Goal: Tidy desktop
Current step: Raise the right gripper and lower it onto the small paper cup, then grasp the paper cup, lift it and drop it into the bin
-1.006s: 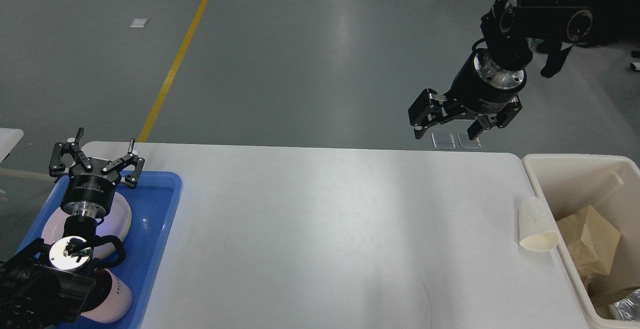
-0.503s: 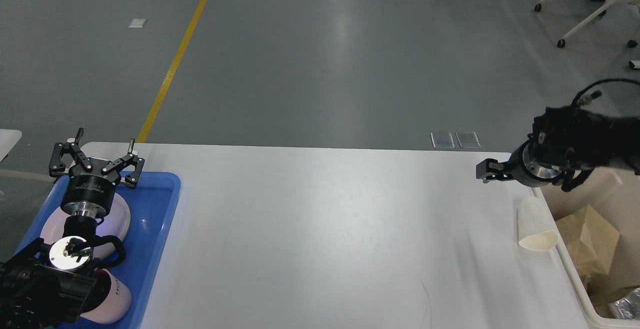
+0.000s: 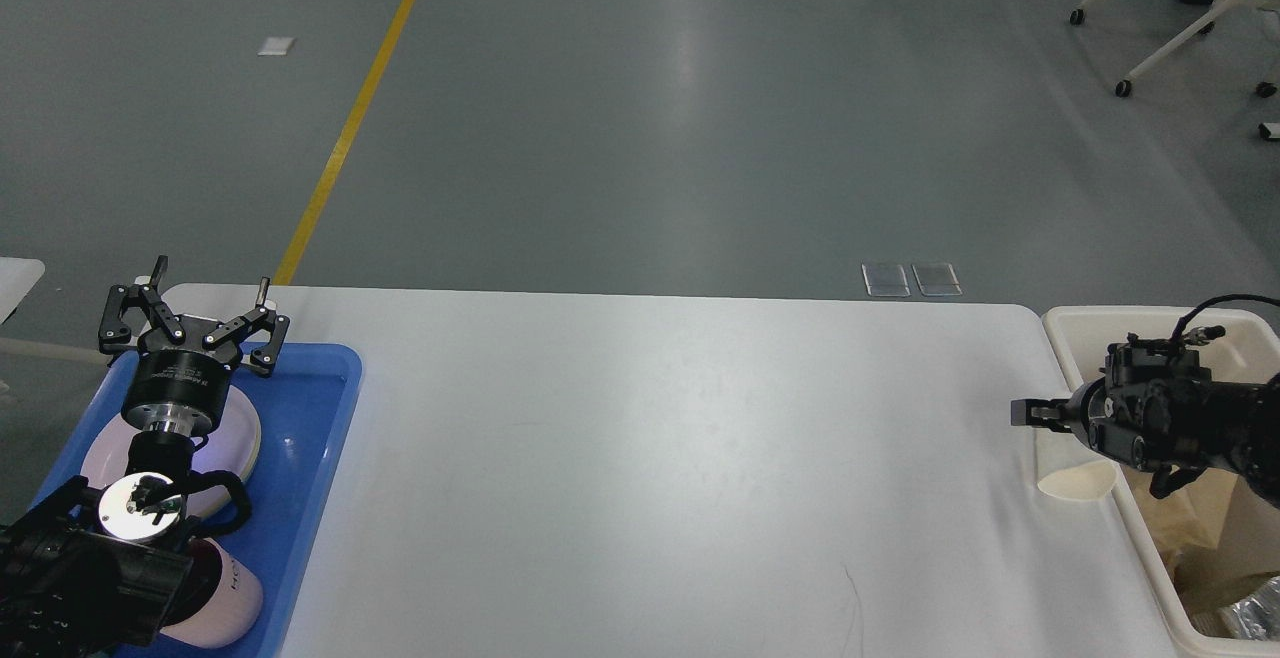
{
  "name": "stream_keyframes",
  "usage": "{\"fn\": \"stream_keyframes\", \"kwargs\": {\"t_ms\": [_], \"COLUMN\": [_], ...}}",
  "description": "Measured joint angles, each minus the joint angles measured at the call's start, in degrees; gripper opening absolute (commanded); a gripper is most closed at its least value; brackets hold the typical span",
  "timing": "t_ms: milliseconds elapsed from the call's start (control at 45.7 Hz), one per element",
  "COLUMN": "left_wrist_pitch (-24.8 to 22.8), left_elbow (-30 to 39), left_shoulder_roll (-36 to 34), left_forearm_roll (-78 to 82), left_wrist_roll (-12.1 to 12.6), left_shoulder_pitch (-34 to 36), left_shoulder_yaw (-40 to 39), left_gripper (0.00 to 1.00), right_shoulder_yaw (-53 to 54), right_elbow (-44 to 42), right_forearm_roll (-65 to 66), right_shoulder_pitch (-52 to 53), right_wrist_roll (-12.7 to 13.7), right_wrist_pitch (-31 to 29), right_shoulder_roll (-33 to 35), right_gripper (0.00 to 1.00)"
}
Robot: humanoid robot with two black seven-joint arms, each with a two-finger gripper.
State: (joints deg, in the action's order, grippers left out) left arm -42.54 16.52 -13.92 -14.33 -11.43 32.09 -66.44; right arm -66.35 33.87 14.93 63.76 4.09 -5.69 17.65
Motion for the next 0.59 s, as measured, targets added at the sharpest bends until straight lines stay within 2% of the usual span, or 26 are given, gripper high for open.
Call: {"fn": "stream_keyframes", "kwargs": {"t_ms": [44, 109, 284, 394, 437, 459, 525, 591], "left_wrist_pitch": [0.0, 0.0, 0.0, 0.0, 0.0, 0.0, 0.0, 0.0], "left_elbow": [0.0, 0.0, 0.0, 0.0, 0.0, 0.0, 0.0, 0.0], "left_shoulder_roll": [0.0, 0.0, 0.0, 0.0, 0.0, 0.0, 0.0, 0.0], "left_forearm_roll": [0.0, 0.0, 0.0, 0.0, 0.0, 0.0, 0.0, 0.0], "left_wrist_roll": [0.0, 0.0, 0.0, 0.0, 0.0, 0.0, 0.0, 0.0], "left_shoulder_pitch": [0.0, 0.0, 0.0, 0.0, 0.0, 0.0, 0.0, 0.0], "left_shoulder_yaw": [0.0, 0.0, 0.0, 0.0, 0.0, 0.0, 0.0, 0.0], "left_gripper": [0.96, 0.96, 0.96, 0.96, 0.96, 0.96, 0.96, 0.96], "right_shoulder_yaw": [0.1, 0.4, 1.8, 2.1, 2.1, 2.1, 2.4, 3.7], "right_elbow": [-0.1, -0.2, -0.1, 0.3, 0.4, 0.4, 0.6, 0.8], "right_forearm_roll": [0.0, 0.0, -0.1, -0.2, -0.2, -0.2, -0.2, -0.2], "right_shoulder_pitch": [-0.6, -1.0, -1.2, -1.4, -1.6, -1.6, -1.5, -1.0], "right_wrist_roll": [0.0, -0.1, -0.1, -0.1, -0.1, -0.1, -0.1, -0.1], "right_wrist_pitch": [0.0, 0.3, 0.4, 0.3, 0.3, 0.3, 0.3, 0.3], "right_shoulder_roll": [0.0, 0.0, 0.0, 0.0, 0.0, 0.0, 0.0, 0.0], "right_gripper": [0.95, 0.82, 0.36, 0.30, 0.21, 0.12, 0.00, 0.00]}}
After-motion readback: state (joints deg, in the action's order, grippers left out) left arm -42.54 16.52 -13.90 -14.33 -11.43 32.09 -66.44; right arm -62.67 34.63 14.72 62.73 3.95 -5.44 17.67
